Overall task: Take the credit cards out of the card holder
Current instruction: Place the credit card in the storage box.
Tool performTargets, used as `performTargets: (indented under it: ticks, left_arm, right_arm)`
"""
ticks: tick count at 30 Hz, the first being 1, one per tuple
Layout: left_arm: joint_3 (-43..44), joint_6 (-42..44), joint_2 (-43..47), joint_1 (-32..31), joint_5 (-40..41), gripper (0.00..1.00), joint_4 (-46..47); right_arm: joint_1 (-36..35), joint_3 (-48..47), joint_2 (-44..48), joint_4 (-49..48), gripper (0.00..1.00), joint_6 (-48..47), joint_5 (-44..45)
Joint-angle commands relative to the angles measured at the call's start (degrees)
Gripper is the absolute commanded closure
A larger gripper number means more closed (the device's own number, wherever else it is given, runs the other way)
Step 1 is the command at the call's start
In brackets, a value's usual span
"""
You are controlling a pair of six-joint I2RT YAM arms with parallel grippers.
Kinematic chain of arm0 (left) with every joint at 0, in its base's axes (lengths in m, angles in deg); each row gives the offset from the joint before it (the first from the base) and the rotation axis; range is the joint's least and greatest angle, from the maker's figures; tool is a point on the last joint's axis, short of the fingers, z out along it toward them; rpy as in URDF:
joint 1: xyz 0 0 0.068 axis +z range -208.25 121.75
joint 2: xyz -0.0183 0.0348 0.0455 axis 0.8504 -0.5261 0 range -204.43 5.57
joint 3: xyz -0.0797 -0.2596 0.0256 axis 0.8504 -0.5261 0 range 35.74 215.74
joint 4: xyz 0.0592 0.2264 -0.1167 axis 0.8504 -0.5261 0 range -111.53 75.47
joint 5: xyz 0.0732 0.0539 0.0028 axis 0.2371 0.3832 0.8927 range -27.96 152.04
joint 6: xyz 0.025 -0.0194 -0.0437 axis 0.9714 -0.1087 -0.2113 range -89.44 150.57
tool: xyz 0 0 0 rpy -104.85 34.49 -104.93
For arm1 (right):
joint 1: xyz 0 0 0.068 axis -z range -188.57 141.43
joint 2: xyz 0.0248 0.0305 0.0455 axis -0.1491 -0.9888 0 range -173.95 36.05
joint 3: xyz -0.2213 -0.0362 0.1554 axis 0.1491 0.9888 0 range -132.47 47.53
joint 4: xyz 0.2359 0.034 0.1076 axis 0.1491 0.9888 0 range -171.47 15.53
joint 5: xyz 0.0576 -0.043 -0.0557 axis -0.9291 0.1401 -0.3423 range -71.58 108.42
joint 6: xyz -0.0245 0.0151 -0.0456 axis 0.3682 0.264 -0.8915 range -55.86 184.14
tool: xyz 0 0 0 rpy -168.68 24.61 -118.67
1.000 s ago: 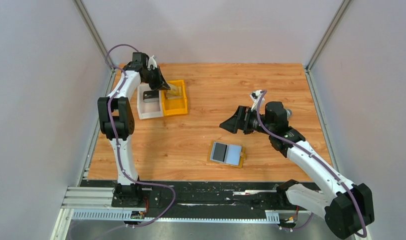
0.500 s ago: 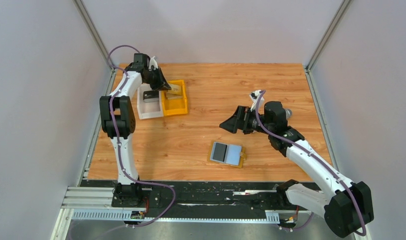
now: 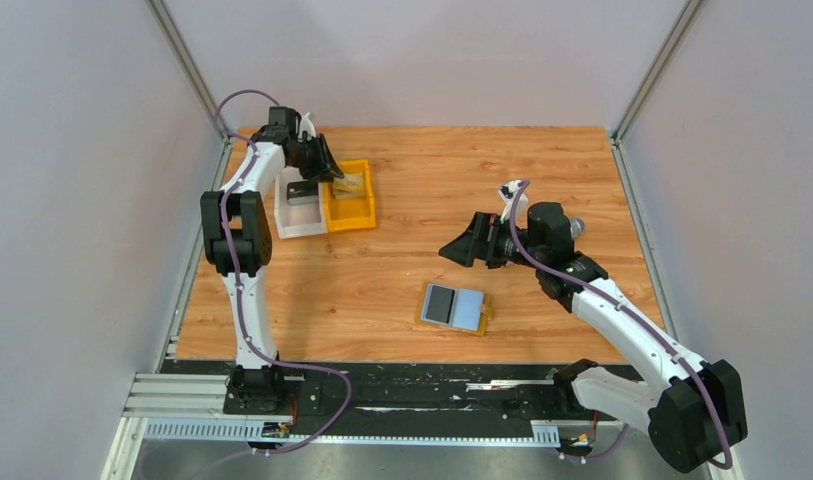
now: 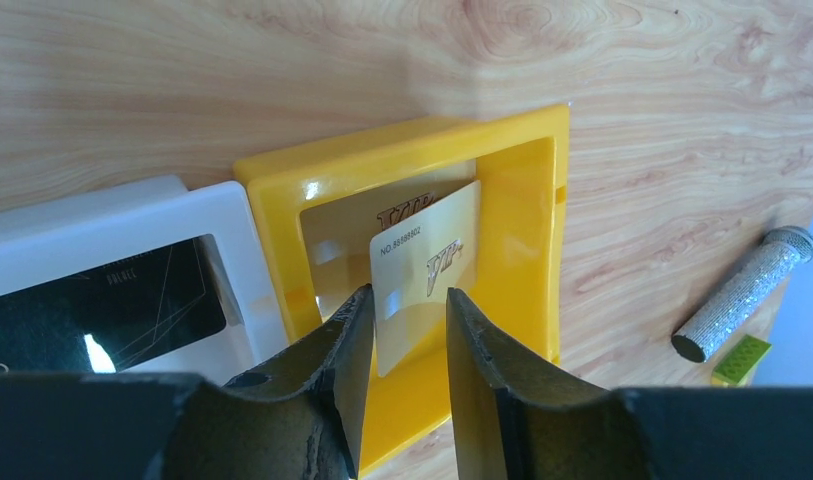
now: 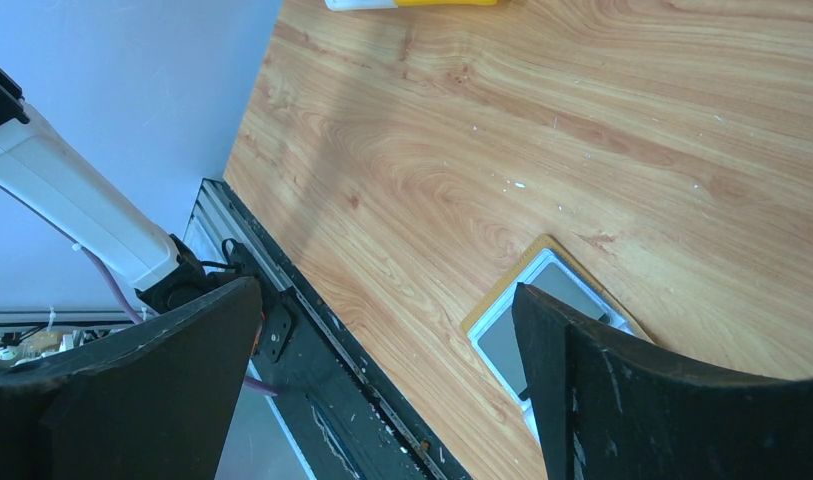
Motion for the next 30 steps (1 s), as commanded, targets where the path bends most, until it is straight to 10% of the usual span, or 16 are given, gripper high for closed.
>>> performTargets:
  ticks: [1, 30]
  left_arm:
    - [3.2, 1.4, -0.4, 0.2, 0.0, 0.59, 0.1]
    - [9.3, 2.2, 1.6, 0.2, 2.4, 0.48, -5.9]
  right_arm:
    - [0.0, -2.4, 0.3, -1.6, 0.00, -0.9, 0.6]
    - [-0.1, -4.4, -1.9, 2.9, 0.00, 1.1, 2.1]
